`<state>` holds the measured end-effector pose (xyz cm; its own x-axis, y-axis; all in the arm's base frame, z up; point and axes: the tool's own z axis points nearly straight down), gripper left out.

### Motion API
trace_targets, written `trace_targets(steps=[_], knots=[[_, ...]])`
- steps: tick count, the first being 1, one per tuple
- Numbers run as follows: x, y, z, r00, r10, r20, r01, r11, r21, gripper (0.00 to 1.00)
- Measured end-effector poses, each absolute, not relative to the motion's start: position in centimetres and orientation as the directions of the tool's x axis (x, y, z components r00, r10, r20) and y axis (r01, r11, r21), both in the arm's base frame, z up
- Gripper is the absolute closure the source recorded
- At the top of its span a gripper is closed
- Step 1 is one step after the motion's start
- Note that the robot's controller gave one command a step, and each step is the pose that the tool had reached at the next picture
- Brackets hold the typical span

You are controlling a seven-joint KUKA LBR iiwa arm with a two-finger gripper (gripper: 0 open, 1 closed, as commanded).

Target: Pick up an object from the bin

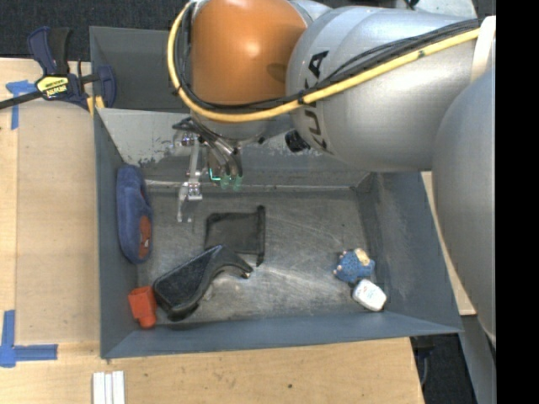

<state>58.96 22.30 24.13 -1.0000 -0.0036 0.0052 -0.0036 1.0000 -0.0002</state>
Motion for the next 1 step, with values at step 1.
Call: trace_targets(steps=[1], knots=[[51.19, 21.91, 12.13, -0.956, -0.292, -0.01, -0.292, 0.956, 0.002, 0.0]])
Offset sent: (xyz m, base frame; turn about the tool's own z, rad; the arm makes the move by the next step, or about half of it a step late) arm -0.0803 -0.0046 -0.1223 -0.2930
